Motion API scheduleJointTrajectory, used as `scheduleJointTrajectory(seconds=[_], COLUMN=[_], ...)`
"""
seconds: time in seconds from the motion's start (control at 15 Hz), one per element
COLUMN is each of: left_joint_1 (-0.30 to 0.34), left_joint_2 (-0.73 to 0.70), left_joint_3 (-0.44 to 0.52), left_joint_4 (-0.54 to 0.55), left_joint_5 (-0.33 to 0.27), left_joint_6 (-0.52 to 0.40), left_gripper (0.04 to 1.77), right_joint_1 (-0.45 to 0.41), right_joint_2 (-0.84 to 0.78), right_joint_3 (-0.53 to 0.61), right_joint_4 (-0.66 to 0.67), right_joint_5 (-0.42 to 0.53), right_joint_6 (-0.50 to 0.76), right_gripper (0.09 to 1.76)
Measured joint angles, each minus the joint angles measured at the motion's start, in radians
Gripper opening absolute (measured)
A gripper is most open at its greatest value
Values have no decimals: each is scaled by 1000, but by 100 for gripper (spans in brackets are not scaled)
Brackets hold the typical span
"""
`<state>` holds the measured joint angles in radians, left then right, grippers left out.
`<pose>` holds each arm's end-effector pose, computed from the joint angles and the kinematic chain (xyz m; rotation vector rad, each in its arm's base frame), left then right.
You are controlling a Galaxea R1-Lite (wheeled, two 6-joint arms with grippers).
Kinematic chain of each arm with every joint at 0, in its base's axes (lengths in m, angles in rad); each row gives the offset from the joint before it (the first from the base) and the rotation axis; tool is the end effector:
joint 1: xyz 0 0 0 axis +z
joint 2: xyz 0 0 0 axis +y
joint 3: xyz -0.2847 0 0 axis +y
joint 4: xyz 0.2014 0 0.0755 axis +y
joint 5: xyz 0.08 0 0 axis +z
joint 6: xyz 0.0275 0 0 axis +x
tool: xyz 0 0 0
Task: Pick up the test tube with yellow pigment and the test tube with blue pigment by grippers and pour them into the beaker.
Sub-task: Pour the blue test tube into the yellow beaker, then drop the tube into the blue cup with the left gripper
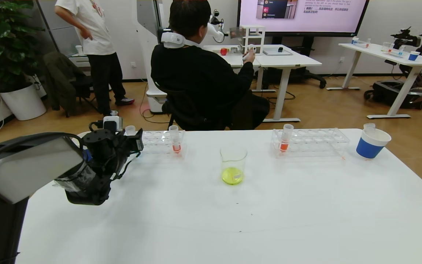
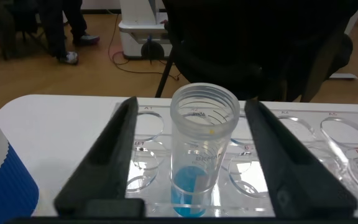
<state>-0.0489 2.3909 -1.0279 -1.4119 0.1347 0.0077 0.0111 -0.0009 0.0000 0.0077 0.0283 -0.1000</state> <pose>0.4304 -0.0174 0.0180 0.0032 -0.0484 0.0860 0.0241 0.0010 0.0747 -0.0999 0.0048 0.0397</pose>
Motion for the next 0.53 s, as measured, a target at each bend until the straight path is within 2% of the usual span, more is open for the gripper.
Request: scheduleJointTrajectory(seconds=[0.07,0.13,0.27,0.33,0.53], left_joint_1=[0,-1,1,0,0], left_joint_2=[0,0,0,-1,-4], left_joint_3=[0,0,0,0,0], left_joint_4=[0,0,0,0,3], left_joint_5=[0,0,0,0,1], left_joint_6=[0,0,-1,-2,-2], left_gripper=[55,37,57,50,50], right_joint_1=[0,0,1,1,0], right_joint_2=[0,0,0,0,0], right_joint_3=[0,0,0,0,0], right_joint_4=[0,0,0,0,0], right_joint_5=[0,0,0,0,0], right_joint_6=[0,0,0,0,0], right_gripper=[174,174,174,174,174])
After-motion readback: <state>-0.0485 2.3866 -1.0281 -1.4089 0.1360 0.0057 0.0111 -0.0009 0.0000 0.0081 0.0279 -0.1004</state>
